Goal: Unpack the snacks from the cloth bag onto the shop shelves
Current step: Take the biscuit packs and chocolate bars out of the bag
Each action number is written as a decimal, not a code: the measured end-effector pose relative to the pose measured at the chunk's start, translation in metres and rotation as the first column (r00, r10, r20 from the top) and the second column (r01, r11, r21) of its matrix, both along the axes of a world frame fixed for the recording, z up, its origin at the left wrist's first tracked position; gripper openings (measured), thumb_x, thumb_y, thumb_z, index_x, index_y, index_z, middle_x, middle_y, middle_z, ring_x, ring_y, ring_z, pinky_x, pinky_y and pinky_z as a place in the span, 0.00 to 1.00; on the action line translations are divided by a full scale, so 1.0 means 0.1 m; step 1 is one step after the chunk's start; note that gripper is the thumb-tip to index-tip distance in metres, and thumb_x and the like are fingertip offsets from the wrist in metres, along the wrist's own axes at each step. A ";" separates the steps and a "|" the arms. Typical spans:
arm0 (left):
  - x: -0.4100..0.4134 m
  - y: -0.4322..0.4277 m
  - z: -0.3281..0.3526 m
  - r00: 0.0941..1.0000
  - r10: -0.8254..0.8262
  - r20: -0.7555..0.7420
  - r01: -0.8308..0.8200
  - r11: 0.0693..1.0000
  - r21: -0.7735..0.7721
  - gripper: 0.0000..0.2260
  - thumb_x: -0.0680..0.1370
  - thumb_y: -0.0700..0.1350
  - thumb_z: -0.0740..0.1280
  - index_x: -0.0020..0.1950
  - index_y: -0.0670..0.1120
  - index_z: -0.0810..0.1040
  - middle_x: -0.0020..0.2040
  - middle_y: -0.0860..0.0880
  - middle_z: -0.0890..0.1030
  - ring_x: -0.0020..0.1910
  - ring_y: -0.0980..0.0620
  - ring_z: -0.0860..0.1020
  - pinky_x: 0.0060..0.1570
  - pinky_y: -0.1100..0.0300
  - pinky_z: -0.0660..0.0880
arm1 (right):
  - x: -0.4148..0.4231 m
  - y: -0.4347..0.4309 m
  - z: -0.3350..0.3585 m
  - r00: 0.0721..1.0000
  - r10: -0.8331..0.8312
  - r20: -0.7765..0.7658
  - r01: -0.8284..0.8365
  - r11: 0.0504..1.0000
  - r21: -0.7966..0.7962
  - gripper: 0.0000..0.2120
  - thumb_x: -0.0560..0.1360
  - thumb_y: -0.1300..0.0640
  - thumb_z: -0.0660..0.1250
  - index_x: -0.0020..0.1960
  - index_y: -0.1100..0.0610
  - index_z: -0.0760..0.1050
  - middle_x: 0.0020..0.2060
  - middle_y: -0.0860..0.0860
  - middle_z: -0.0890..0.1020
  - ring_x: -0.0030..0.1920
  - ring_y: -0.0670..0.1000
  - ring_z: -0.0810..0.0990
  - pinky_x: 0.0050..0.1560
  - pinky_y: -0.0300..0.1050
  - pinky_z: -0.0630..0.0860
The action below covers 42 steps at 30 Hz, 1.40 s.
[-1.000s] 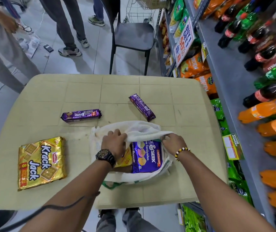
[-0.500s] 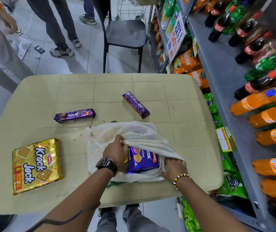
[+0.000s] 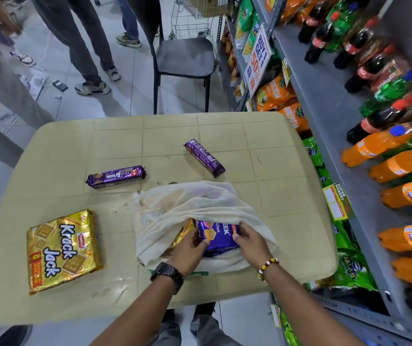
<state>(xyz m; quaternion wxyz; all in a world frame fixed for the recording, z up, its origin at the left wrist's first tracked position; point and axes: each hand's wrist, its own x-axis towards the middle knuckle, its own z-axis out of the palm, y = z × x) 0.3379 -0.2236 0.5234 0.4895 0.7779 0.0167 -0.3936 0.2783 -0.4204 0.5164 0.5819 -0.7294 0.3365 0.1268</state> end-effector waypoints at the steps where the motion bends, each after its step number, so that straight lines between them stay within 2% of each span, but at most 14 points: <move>1: 0.01 -0.05 0.01 0.999 0.044 -0.006 -0.044 0.999 -0.027 0.17 0.79 0.48 0.67 0.67 0.55 0.71 0.61 0.56 0.79 0.58 0.56 0.79 0.64 0.52 0.75 | 0.01 0.03 -0.07 1.000 -0.011 0.008 0.011 1.000 -0.011 0.12 0.76 0.61 0.67 0.57 0.48 0.77 0.55 0.48 0.83 0.56 0.47 0.81 0.59 0.48 0.78; 5: 0.05 -0.13 0.05 0.994 0.101 0.032 -0.100 0.995 -0.027 0.18 0.78 0.40 0.69 0.64 0.54 0.71 0.58 0.53 0.80 0.54 0.56 0.79 0.58 0.57 0.77 | -0.01 0.14 -0.09 1.000 -0.022 -0.005 0.022 0.992 -0.124 0.07 0.73 0.56 0.71 0.50 0.47 0.79 0.47 0.44 0.85 0.50 0.47 0.83 0.53 0.49 0.80; 8: 0.00 -0.07 0.11 0.995 0.075 0.061 -0.077 0.997 0.029 0.20 0.76 0.40 0.71 0.66 0.51 0.73 0.56 0.52 0.81 0.53 0.53 0.79 0.58 0.55 0.77 | -0.11 0.21 -0.01 1.000 -0.003 -0.027 -0.002 0.983 -0.181 0.07 0.69 0.53 0.72 0.47 0.50 0.80 0.42 0.45 0.86 0.45 0.48 0.84 0.50 0.52 0.81; 10: -0.09 0.05 0.09 0.997 0.075 0.036 -0.077 0.995 0.057 0.23 0.74 0.43 0.74 0.67 0.48 0.74 0.59 0.48 0.81 0.55 0.51 0.80 0.60 0.50 0.77 | -0.24 0.28 0.06 0.998 -0.022 -0.059 0.011 0.982 -0.191 0.07 0.69 0.53 0.74 0.46 0.53 0.81 0.42 0.47 0.85 0.45 0.49 0.84 0.50 0.51 0.81; 13: -0.27 0.31 0.16 0.996 0.092 -0.020 -0.091 0.995 0.047 0.24 0.71 0.44 0.77 0.65 0.47 0.77 0.59 0.47 0.81 0.57 0.49 0.80 0.60 0.48 0.78 | -0.49 0.45 0.19 0.996 -0.061 -0.061 0.053 0.991 -0.121 0.09 0.68 0.54 0.75 0.47 0.54 0.83 0.41 0.49 0.87 0.45 0.52 0.85 0.51 0.54 0.81; 15: -0.42 0.48 0.29 0.996 0.084 -0.040 -0.084 0.996 0.006 0.21 0.68 0.47 0.78 0.59 0.49 0.80 0.53 0.49 0.84 0.54 0.49 0.82 0.56 0.51 0.80 | -0.66 0.60 0.30 0.996 -0.072 -0.047 0.069 0.996 -0.059 0.09 0.66 0.54 0.75 0.46 0.52 0.84 0.40 0.49 0.87 0.45 0.54 0.85 0.51 0.58 0.81; 19: -0.71 0.86 0.52 0.992 0.067 -0.105 -0.074 0.995 -0.063 0.12 0.70 0.40 0.78 0.50 0.51 0.83 0.44 0.53 0.87 0.49 0.46 0.84 0.47 0.57 0.80 | -1.03 0.88 0.62 0.994 -0.096 -0.050 0.097 0.995 0.026 0.08 0.69 0.57 0.76 0.48 0.51 0.85 0.41 0.45 0.87 0.45 0.47 0.86 0.52 0.55 0.82; 23: -0.87 1.10 0.82 0.993 0.019 -0.120 -0.028 0.997 -0.073 0.14 0.60 0.54 0.80 0.45 0.60 0.85 0.42 0.54 0.86 0.41 0.51 0.84 0.43 0.54 0.80 | -1.31 1.07 0.96 0.993 -0.102 -0.052 0.106 0.993 0.060 0.08 0.70 0.55 0.76 0.49 0.52 0.84 0.43 0.45 0.87 0.45 0.47 0.86 0.51 0.53 0.82; 26: -0.89 1.14 1.01 0.998 -0.035 -0.050 0.032 0.998 -0.063 0.25 0.56 0.60 0.78 0.52 0.57 0.84 0.43 0.52 0.86 0.42 0.51 0.85 0.47 0.51 0.81 | -1.38 1.12 1.22 0.990 -0.141 0.005 0.141 0.987 0.074 0.08 0.71 0.57 0.75 0.50 0.50 0.85 0.43 0.47 0.87 0.47 0.49 0.86 0.52 0.54 0.82; 28: -0.84 1.05 1.11 0.999 -0.051 0.016 0.053 0.995 -0.090 0.26 0.58 0.59 0.79 0.54 0.55 0.83 0.45 0.53 0.86 0.45 0.53 0.85 0.51 0.50 0.81 | -1.35 1.08 1.36 0.983 -0.172 0.065 0.168 0.984 0.063 0.09 0.72 0.58 0.74 0.50 0.48 0.84 0.43 0.47 0.87 0.48 0.52 0.86 0.53 0.55 0.81; 31: -0.67 0.76 1.24 0.990 -0.060 0.125 0.075 0.990 -0.122 0.18 0.66 0.47 0.80 0.53 0.54 0.82 0.44 0.60 0.85 0.43 0.59 0.83 0.52 0.54 0.80 | -1.21 0.89 1.51 0.962 -0.227 0.154 0.224 0.974 0.040 0.10 0.73 0.61 0.73 0.47 0.45 0.84 0.43 0.47 0.87 0.49 0.54 0.85 0.52 0.55 0.82; 35: -0.30 0.21 1.29 0.985 -0.069 0.157 0.093 0.985 -0.148 0.18 0.70 0.43 0.79 0.56 0.54 0.81 0.47 0.52 0.84 0.40 0.58 0.83 0.43 0.59 0.80 | -0.90 0.41 1.57 0.939 -0.250 0.238 0.254 0.967 0.013 0.14 0.72 0.62 0.74 0.44 0.41 0.84 0.43 0.46 0.87 0.47 0.51 0.85 0.50 0.53 0.82; 38: 0.00 -0.28 1.25 0.985 -0.081 0.149 0.109 0.976 -0.187 0.17 0.71 0.39 0.77 0.53 0.56 0.80 0.47 0.50 0.82 0.38 0.57 0.83 0.39 0.63 0.78 | -0.62 -0.05 1.50 0.939 -0.250 0.237 0.260 0.966 -0.010 0.11 0.73 0.60 0.73 0.46 0.44 0.83 0.43 0.46 0.87 0.47 0.47 0.86 0.49 0.54 0.83; 42: 0.40 -0.96 0.99 0.981 -0.108 0.161 0.128 0.984 -0.126 0.21 0.72 0.42 0.77 0.62 0.51 0.77 0.53 0.50 0.80 0.40 0.55 0.84 0.37 0.63 0.78 | -0.23 -0.70 1.21 0.941 -0.243 0.236 0.266 0.961 -0.074 0.11 0.72 0.62 0.73 0.47 0.46 0.82 0.43 0.46 0.87 0.46 0.46 0.86 0.49 0.53 0.83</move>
